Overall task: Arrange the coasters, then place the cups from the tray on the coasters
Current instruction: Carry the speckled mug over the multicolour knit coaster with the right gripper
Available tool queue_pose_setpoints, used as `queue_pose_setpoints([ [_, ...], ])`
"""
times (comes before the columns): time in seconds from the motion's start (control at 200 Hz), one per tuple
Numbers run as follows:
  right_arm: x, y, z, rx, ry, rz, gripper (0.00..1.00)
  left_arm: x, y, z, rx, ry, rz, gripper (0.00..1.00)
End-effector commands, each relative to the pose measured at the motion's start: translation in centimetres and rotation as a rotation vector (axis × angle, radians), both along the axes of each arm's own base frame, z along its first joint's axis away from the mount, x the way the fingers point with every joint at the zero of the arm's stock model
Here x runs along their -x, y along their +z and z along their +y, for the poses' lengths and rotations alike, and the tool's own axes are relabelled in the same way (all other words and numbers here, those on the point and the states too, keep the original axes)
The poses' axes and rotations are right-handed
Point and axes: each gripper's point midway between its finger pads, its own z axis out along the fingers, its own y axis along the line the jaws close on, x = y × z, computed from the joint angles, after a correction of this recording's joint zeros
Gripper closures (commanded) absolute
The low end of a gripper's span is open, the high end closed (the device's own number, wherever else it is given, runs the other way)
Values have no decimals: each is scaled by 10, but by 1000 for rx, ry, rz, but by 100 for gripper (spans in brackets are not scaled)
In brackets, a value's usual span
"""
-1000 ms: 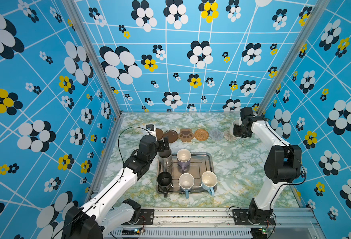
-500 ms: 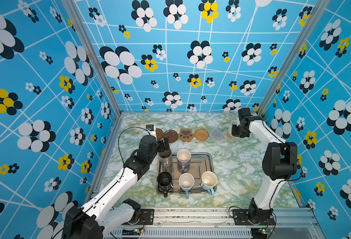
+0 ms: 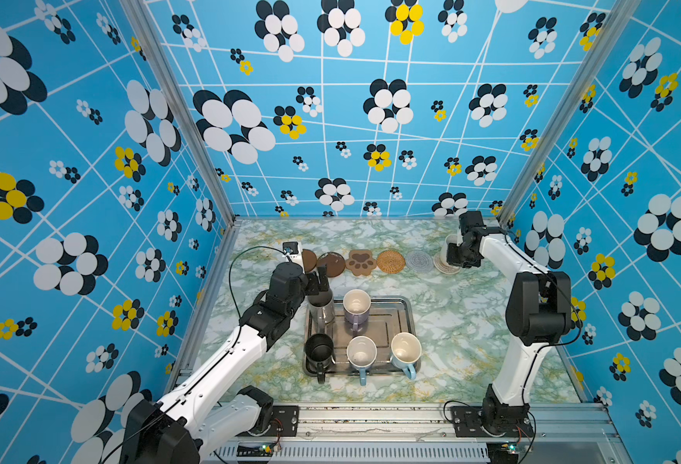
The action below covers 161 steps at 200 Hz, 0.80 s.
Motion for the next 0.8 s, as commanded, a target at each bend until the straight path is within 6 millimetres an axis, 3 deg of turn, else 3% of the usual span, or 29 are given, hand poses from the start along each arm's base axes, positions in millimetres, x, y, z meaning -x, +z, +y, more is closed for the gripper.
queue_pose_setpoints([
  [0.0,-21,23,1,1,10,-102,100,-2,-1,0,12,-1,-3,0],
  [0.36,-22,12,2,3,12,-81,100,-1,0,1,13,-2,-5,0],
  [0.8,-26,16,4,-10,15,-103,100,-2,-1,0,13,-6,-4,0],
])
